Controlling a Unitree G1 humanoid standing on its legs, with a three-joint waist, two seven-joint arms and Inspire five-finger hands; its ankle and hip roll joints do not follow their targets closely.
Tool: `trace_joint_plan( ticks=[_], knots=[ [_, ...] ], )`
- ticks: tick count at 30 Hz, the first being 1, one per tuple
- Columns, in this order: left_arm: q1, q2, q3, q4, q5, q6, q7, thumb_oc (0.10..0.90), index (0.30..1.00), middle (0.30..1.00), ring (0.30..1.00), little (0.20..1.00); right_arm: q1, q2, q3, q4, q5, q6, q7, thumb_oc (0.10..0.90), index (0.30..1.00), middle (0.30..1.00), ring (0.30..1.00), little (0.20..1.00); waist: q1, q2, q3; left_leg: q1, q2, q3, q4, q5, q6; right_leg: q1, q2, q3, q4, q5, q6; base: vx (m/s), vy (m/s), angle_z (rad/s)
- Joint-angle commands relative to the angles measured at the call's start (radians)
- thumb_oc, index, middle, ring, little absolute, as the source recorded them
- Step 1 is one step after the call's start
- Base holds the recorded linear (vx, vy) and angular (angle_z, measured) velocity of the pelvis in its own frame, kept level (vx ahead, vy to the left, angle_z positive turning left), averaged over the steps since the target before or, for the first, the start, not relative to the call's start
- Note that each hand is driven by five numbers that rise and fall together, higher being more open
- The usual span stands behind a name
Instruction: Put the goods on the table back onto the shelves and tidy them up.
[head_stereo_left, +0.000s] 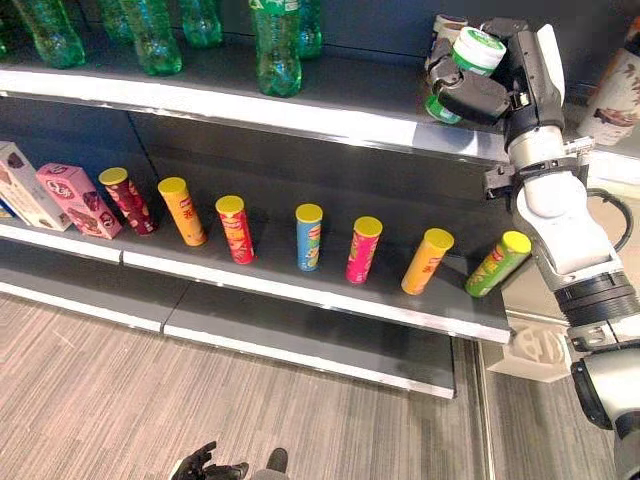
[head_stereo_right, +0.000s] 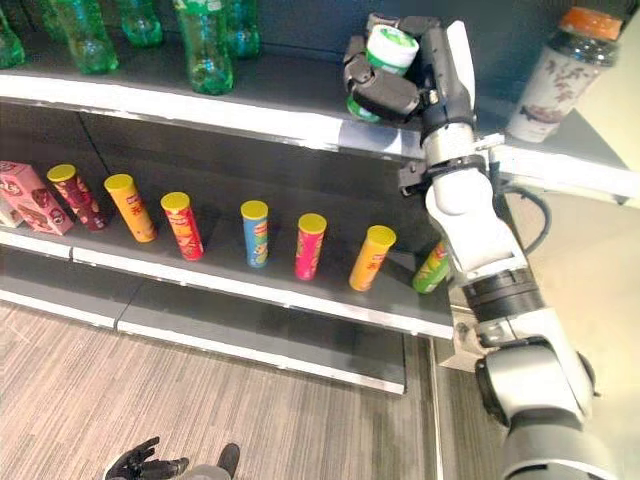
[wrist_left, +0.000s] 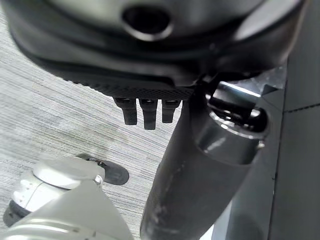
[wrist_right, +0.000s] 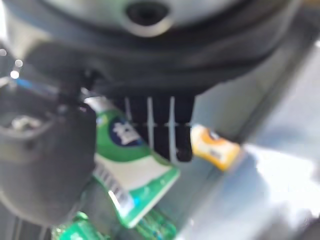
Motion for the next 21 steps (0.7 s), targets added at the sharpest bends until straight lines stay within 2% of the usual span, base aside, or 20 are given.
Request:
trace_joint_plan(
  ticks=[1,6,11,14,21],
  knots=[
    [-0.049,0.044,-0.024,0.037,-0.011,-0.040,0.027,0.800,0.900,0.900,0.900,0.900,-0.158,-0.046,-0.005,-0.013,0.018,-0.063,-0.044,0.400,0.300,0.300,0.300,0.300,0.019,-0.016,-0.082,0.039,0.004,-0.003,0.010,-0.127,-0.006,-0.062,-0.035,-0.012,0.052,-0.015,0.038,0.02,0.022,0.22],
    [-0.052,0.040,-0.028,0.045,0.003,-0.036,0.030,0.800,0.900,0.900,0.900,0.900,-0.127,-0.074,-0.026,-0.032,-0.002,-0.055,-0.058,0.400,0.300,0.300,0.300,0.300,0.018,-0.025,-0.077,0.024,0.000,-0.014,0.009,-0.126,-0.006,-0.069,-0.044,-0.033,0.056,-0.010,0.042,0.01,0.012,0.18],
    [-0.047,0.042,-0.035,0.033,0.001,-0.036,0.039,0.800,0.900,0.900,0.900,0.900,-0.154,-0.082,-0.020,0.019,-0.096,-0.032,-0.105,0.400,0.300,0.300,0.300,0.300,0.022,-0.030,-0.075,0.027,-0.003,-0.005,0.008,-0.132,-0.002,-0.069,-0.047,-0.027,0.050,-0.006,0.044,0.00,0.001,-0.01],
    [-0.053,0.047,-0.040,0.019,-0.008,-0.043,0.047,0.800,0.900,0.900,0.900,0.900,-0.199,-0.098,0.011,0.069,-0.194,-0.002,-0.138,0.400,0.300,0.300,0.300,0.300,0.021,-0.033,-0.074,0.028,-0.004,-0.002,0.008,-0.135,-0.001,-0.067,-0.047,-0.022,0.051,-0.007,0.044,0.00,0.002,-0.01],
    [-0.061,0.044,-0.050,0.015,-0.014,-0.045,0.062,0.800,0.900,0.900,0.900,0.900,-0.251,-0.106,0.036,0.115,-0.279,0.027,-0.174,0.400,0.300,0.300,0.300,0.300,0.011,-0.034,-0.075,0.030,-0.004,-0.004,0.009,-0.140,0.001,-0.065,-0.049,-0.019,0.052,-0.008,0.044,0.00,0.000,0.00]
  ],
)
